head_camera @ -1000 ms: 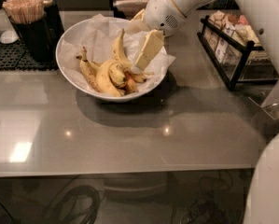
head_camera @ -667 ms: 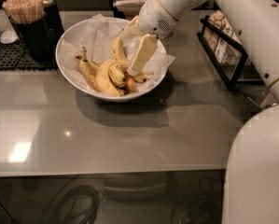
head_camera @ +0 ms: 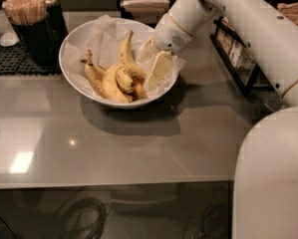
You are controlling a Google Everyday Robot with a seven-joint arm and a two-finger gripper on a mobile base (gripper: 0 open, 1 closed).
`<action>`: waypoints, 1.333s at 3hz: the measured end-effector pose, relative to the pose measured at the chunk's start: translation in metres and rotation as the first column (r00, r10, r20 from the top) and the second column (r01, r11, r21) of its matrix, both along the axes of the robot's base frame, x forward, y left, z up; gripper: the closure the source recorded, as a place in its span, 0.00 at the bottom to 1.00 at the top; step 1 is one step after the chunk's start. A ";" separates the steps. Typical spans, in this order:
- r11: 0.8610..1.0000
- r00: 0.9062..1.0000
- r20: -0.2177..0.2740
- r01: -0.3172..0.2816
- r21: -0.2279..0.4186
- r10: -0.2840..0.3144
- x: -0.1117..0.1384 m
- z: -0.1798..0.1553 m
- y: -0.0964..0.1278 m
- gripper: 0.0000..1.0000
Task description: Pick banana from white bowl
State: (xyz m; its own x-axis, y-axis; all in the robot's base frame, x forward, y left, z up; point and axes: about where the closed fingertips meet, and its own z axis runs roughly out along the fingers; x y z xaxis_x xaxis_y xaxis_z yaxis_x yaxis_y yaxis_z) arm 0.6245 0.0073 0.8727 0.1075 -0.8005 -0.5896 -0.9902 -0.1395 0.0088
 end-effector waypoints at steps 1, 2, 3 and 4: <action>1.000 0.999 -0.032 0.020 0.003 -0.020 -0.003 -0.015 -0.006 0.23; 0.999 0.998 -0.047 0.029 0.019 -0.028 -0.005 -0.023 -0.006 0.42; 0.999 0.998 -0.042 0.040 0.031 -0.039 -0.007 -0.021 -0.008 0.65; 0.997 0.998 -0.022 0.059 0.042 -0.058 -0.008 -0.012 -0.013 0.88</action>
Offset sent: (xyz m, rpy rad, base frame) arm -0.0127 -0.0131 -0.0285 0.0318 0.0709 -0.0368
